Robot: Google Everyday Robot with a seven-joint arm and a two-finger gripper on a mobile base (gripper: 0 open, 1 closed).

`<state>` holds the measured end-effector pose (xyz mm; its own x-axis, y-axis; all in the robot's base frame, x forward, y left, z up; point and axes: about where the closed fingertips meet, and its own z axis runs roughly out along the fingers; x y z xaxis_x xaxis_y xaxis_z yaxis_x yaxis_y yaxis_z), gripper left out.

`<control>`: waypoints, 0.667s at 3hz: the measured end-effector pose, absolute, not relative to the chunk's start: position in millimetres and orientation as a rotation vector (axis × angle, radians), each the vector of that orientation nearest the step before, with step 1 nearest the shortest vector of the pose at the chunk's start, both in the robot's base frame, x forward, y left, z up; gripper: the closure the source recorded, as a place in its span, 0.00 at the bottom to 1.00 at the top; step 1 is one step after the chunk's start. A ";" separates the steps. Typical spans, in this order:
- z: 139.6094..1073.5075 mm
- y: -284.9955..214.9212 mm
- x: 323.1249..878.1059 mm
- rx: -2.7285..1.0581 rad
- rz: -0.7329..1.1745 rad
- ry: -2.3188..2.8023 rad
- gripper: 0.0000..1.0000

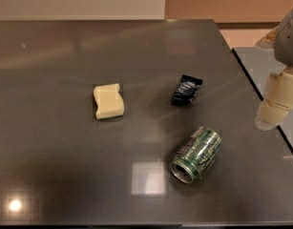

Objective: Place green can upright

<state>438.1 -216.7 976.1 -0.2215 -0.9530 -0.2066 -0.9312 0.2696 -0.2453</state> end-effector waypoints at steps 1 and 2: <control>976.2 -216.7 438.1 -1.725 -0.098 2.232 0.00; 971.3 -203.3 433.8 -1.835 -0.060 2.153 0.00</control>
Offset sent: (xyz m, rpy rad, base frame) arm -0.0146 0.0357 -0.0199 0.0070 0.0714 0.2882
